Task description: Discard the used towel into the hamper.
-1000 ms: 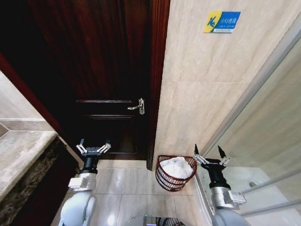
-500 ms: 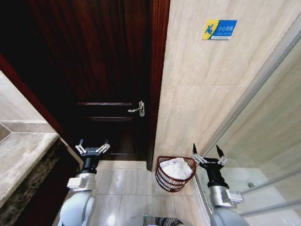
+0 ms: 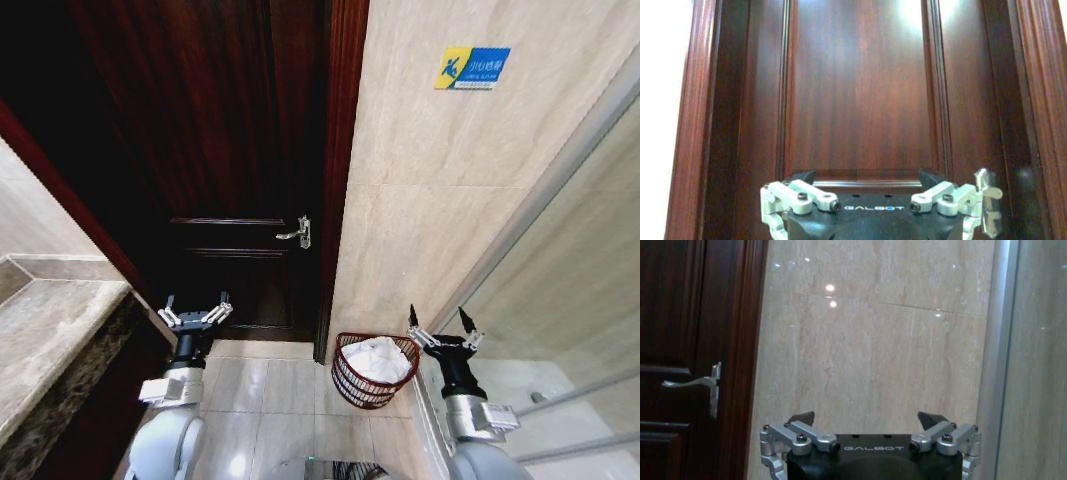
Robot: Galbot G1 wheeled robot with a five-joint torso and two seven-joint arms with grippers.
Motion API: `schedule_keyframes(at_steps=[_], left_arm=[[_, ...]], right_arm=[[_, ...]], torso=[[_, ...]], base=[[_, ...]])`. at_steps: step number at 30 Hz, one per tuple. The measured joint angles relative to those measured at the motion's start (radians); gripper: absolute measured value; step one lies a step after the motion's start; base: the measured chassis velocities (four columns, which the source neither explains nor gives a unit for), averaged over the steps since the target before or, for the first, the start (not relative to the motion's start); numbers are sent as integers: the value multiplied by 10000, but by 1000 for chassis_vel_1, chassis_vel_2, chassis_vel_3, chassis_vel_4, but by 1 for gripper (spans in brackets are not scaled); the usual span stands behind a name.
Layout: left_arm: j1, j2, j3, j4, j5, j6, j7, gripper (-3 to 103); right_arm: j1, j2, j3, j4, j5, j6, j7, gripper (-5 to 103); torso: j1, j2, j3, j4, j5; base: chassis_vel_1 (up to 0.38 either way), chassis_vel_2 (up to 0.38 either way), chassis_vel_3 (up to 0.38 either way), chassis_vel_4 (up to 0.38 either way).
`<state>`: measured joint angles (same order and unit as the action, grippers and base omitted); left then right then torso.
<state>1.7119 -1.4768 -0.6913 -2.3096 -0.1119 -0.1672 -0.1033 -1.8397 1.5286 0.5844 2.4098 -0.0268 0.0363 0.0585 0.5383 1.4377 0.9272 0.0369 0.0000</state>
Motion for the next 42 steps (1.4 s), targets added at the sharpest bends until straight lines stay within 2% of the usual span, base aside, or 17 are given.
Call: schedule_keyframes(at_steps=[8, 24, 27, 30, 35, 39, 42], left_arm=[[61, -1, -29, 132, 34, -108, -211, 100], [107, -135, -29, -97, 141, -79, -216, 100], [209, -107, -18, -153, 80, -126, -164, 100], [324, 69, -102, -221, -193, -182, 9, 100], [543, 228, -174, -268, -519, -109, 68, 100], [613, 239, -142, -158, -563, -122, 84, 100], [600, 234, -101, 0, -569, -168, 82, 100]], right_arm=[[-85, -39, -64, 45, -27, -91, 3, 100], [-328, -101, -161, 267, -70, -146, 144, 100], [-352, -165, -147, 302, -94, -351, 195, 100], [-238, -507, -198, 444, -1, -1044, 266, 100], [503, -525, -492, 379, -32, -1906, 424, 100], [800, -711, -589, 374, 40, -2242, 478, 100], [895, -809, -606, 386, 122, -2311, 526, 100]], torso=[[-22, -44, -24, 0, 1], [-42, -81, -47, 0, -3], [-41, -88, -47, 0, 2], [-46, -90, -52, -1, 2], [-47, -99, -53, 2, 2], [-50, -100, -56, 0, 4], [-52, -101, -57, 1, -8]], base=[[45, -38, -37, 42], [153, -158, -155, 158], [201, -183, -204, 209], [200, -214, -222, 208], [242, -245, -237, 276], [263, -248, -277, 254], [268, -270, -273, 291]])
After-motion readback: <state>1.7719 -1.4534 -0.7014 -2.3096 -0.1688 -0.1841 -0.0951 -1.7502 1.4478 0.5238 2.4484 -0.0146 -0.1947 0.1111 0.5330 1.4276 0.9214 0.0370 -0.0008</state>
